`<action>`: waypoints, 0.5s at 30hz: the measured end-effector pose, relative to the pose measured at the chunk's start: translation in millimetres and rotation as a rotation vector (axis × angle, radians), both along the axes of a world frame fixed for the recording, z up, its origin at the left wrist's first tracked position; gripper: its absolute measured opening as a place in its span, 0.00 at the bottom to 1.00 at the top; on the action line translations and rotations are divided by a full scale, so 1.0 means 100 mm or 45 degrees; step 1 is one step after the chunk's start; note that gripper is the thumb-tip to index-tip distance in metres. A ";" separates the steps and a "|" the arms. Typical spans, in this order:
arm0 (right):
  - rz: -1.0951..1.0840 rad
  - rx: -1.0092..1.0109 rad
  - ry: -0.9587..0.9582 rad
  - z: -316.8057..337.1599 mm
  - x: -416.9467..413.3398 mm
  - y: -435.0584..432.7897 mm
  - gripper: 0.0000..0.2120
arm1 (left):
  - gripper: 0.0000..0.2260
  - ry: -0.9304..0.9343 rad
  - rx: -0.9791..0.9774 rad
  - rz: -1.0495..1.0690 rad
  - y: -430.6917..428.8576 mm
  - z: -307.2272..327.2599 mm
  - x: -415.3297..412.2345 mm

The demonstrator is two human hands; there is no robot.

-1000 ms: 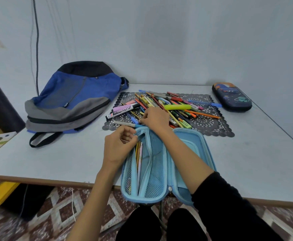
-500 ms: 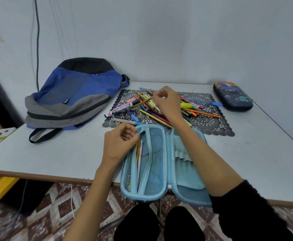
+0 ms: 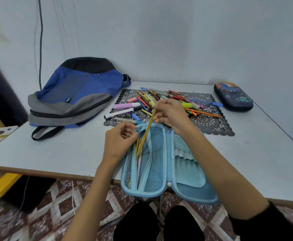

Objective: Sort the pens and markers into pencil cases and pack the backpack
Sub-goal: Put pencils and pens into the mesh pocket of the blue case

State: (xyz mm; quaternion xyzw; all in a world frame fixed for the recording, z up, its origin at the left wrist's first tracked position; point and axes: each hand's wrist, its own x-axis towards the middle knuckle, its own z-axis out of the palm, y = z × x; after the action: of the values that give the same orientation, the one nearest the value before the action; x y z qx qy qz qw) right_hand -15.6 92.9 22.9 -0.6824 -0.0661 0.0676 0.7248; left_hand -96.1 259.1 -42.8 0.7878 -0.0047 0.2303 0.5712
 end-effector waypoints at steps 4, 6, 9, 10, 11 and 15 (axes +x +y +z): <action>0.196 -0.148 0.118 -0.15 -0.07 0.10 0.01 | 0.08 0.003 0.006 0.014 0.00 0.01 0.01; 0.359 -0.234 0.205 -0.17 -0.11 0.12 0.02 | 0.09 0.007 0.011 0.021 0.01 0.00 0.01; 0.523 -0.309 0.268 -0.16 -0.15 0.11 0.06 | 0.09 0.009 0.024 0.025 0.01 -0.01 0.03; 0.538 -0.327 0.261 -0.16 -0.16 0.11 0.07 | 0.09 0.008 0.027 0.027 0.01 -0.01 0.03; 0.538 -0.348 0.240 -0.16 -0.16 0.11 0.07 | 0.09 0.007 0.031 0.030 0.01 -0.01 0.03; 0.502 -0.457 0.145 -0.18 -0.18 0.15 0.07 | 0.09 -0.006 0.055 0.036 0.01 0.00 0.02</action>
State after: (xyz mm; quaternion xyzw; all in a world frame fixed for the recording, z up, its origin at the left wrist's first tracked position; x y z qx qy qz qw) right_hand -33.2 108.2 4.7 -0.7691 -0.1436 0.2563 0.5676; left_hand -93.8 259.9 -42.8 0.7995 0.0002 0.2399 0.5507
